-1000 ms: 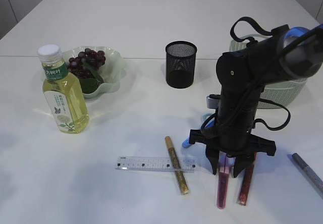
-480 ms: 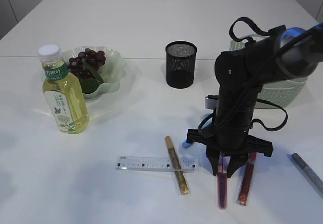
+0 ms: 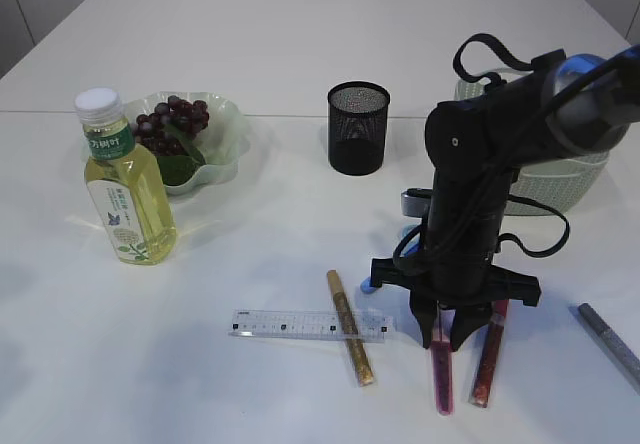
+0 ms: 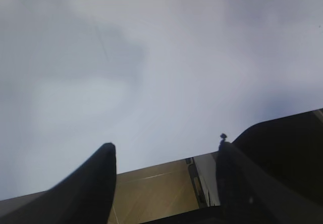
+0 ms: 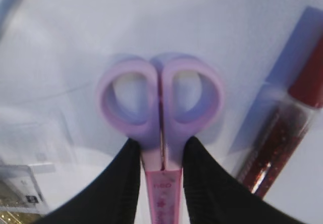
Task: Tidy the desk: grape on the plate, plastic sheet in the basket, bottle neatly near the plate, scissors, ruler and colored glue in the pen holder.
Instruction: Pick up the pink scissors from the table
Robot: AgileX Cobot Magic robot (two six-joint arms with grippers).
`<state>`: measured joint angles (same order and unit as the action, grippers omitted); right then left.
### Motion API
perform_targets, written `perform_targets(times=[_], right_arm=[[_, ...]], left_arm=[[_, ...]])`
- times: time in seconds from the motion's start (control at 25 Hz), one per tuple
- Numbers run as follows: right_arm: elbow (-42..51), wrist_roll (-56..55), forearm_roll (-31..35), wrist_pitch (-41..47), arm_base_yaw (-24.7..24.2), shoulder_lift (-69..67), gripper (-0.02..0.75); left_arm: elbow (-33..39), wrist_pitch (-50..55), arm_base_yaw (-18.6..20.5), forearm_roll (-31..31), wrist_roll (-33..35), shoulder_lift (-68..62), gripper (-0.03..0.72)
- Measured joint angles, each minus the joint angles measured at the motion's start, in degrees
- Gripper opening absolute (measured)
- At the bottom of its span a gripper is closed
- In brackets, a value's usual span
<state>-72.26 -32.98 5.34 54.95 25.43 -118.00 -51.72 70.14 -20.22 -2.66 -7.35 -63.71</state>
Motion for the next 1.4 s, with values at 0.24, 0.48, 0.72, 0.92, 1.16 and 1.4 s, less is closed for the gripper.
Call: perform_targets(times=[0.24, 0.48, 0.72, 0.92, 1.16, 1.4], right_arm=[[-0.13, 4.92, 0.0, 0.04, 0.0, -0.14, 0.201], [-0.13, 6.11, -0.63, 0.04, 0.0, -0.14, 0.194], [-0.13, 9.58, -0.62, 0.13, 0.0, -0.14, 0.193], [-0.13, 14.02, -0.62, 0.41, 0.0, -0.14, 0.193], [-0.13, 17.77, -0.66, 0.41, 0.0, -0.14, 0.193], [0.48, 19.37, -0.28, -2.23, 0.0, 1.22, 0.191]], left_arm=[[0.0, 0.0, 0.0, 0.0, 0.0, 0.0, 0.452], [0.0, 0.0, 0.0, 0.0, 0.0, 0.0, 0.452], [0.0, 0.0, 0.0, 0.11, 0.0, 0.0, 0.444], [0.0, -0.1, 0.0, 1.92, 0.0, 0.0, 0.442], [0.0, -0.1, 0.0, 2.66, 0.0, 0.0, 0.438], [0.0, -0.2, 0.0, 2.66, 0.0, 0.0, 0.438]])
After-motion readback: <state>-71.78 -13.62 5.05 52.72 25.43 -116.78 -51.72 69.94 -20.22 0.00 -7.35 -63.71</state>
